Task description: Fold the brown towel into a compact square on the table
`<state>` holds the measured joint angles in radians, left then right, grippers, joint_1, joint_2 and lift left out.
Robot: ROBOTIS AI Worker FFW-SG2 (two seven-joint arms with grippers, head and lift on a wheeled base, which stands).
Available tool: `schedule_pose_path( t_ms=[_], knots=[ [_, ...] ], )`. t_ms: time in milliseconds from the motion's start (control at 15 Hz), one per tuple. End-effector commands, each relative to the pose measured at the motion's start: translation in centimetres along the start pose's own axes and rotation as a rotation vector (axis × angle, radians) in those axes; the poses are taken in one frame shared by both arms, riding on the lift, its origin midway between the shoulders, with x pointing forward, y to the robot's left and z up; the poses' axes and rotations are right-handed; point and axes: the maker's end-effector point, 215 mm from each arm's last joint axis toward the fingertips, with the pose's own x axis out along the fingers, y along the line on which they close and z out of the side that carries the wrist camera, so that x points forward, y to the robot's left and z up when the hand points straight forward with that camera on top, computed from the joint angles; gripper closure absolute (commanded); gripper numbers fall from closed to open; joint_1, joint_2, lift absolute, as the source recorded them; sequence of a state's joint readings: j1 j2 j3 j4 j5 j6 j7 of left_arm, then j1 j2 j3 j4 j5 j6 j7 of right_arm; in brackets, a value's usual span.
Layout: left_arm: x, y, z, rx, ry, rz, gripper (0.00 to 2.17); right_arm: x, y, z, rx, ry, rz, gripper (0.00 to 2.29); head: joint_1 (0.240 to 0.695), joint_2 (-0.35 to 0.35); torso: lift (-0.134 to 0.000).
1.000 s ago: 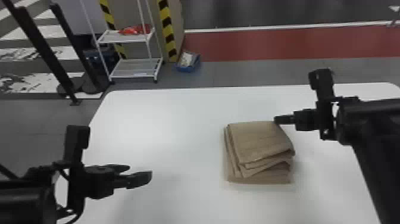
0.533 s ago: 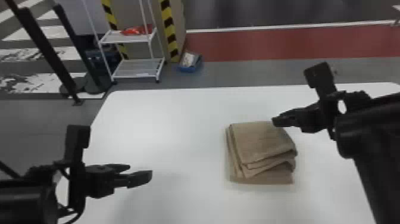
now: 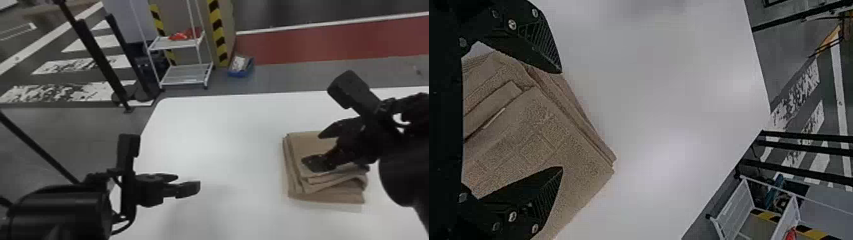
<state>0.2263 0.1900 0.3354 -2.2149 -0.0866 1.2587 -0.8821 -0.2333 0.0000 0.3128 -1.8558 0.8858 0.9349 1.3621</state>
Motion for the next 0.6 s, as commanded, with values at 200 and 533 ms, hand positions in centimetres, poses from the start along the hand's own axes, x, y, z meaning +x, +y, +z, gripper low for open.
schedule_pose_path(
  t_ms=[200, 533],
  knots=[
    [-0.1, 0.1, -0.5, 0.003, -0.004, -0.003, 0.09, -0.2, -1.3, -2.3, -0.056, 0.091, -0.069, 0.37, 0.695, 0.302, -0.125],
    [-0.4, 0.3, -0.4, 0.002, -0.012, -0.002, 0.09, -0.7, -2.2, -6.8, -0.109, 0.212, -0.114, 0.37, 0.695, 0.268, -0.125]
  ],
)
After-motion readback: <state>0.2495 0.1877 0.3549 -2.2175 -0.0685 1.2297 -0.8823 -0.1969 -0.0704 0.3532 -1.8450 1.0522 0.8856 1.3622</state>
